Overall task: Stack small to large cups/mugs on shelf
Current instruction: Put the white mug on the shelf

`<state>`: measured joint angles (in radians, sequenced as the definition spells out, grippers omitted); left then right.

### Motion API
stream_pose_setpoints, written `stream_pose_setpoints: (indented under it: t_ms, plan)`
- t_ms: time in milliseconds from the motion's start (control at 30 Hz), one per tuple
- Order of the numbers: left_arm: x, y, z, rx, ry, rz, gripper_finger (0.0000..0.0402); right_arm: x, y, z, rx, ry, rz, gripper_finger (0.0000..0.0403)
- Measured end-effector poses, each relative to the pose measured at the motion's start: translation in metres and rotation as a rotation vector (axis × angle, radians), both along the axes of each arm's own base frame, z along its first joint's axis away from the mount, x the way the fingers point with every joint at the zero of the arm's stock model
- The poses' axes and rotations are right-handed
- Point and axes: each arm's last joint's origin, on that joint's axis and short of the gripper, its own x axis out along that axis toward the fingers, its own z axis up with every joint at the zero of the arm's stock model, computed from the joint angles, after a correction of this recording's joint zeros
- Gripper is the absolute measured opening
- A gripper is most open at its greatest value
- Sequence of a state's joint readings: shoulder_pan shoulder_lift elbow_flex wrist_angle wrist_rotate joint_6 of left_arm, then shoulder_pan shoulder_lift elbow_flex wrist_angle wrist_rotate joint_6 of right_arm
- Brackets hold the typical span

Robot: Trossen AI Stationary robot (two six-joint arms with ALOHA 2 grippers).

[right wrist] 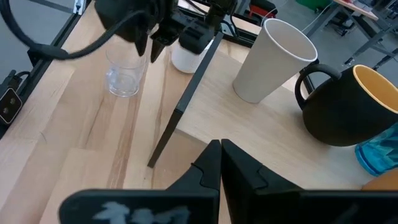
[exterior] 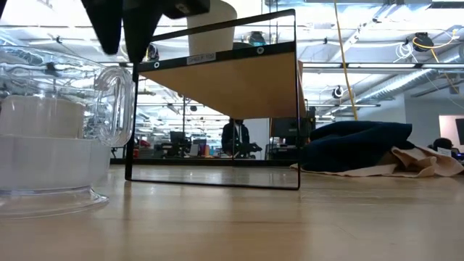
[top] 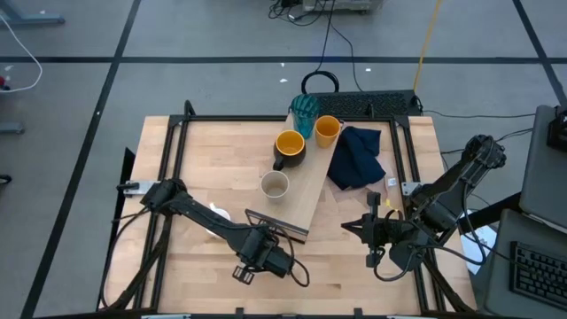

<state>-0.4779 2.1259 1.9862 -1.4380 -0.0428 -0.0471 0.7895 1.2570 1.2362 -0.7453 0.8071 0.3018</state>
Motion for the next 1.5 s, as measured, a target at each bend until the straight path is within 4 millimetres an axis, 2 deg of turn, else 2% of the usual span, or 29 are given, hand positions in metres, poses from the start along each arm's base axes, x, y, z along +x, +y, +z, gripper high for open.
stream_pose_setpoints:
  t_ms: [200, 300, 433, 533, 667, 733, 833, 967, 1067, 1167, 1300, 1400, 1500]
  plan:
    - [-0.017, 0.0, 0.032, -0.01, -0.077, 0.019, 0.0108, 0.0, 0.0, 0.0, -0.003, 0.0, 0.001, 0.0]
    - [-0.032, 0.002, 0.059, -0.01, -0.161, 0.022, 0.0108, 0.0, 0.0, 0.0, -0.002, 0.0, 0.001, 0.0]
    - [-0.059, 0.007, 0.1, -0.014, -0.341, 0.048, 0.0108, 0.001, 0.0, 0.001, 0.006, -0.006, 0.0, 0.0]
    - [-0.086, 0.013, 0.124, -0.023, -0.495, 0.047, 0.0108, 0.001, 0.001, 0.001, 0.01, -0.01, 0.0, 0.0]
    - [-0.128, 0.027, 0.139, -0.063, -0.69, 0.055, 0.0108, 0.001, 0.001, 0.001, 0.01, -0.01, 0.0, 0.0]
    - [-0.15, 0.039, 0.135, -0.092, -0.77, 0.082, 0.0108, 0.001, 0.001, 0.001, 0.009, -0.009, 0.0, 0.0]
    - [-0.184, 0.058, 0.116, -0.173, -0.874, 0.15, 0.0108, 0.001, 0.001, 0.001, 0.009, -0.009, 0.0, 0.0]
    - [-0.221, 0.075, 0.076, -0.305, -1.026, 0.196, 0.0108, 0.001, 0.001, 0.001, 0.008, -0.009, 0.0, 0.0]
    - [-0.24, 0.081, 0.045, -0.394, -1.125, 0.202, 0.0108, 0.001, 0.001, 0.001, 0.008, -0.008, 0.0, 0.0]
    - [-0.251, 0.082, 0.017, -0.468, -1.196, 0.212, 0.0108, 0.001, 0.001, 0.001, 0.01, -0.01, 0.0, 0.0]
    - [-0.257, 0.077, -0.009, -0.536, -1.235, 0.196, 0.0108, 0.002, 0.001, -0.001, 0.022, -0.023, -0.005, 0.0]
    - [-0.26, 0.074, -0.021, -0.535, -1.254, 0.18, 0.0108, 0.008, 0.002, -0.015, 0.028, -0.051, -0.004, 0.0]
    - [-0.262, 0.073, -0.022, -0.51, -1.277, 0.18, 0.0108, 0.017, 0.002, -0.033, 0.065, -0.121, -0.007, 0.0]
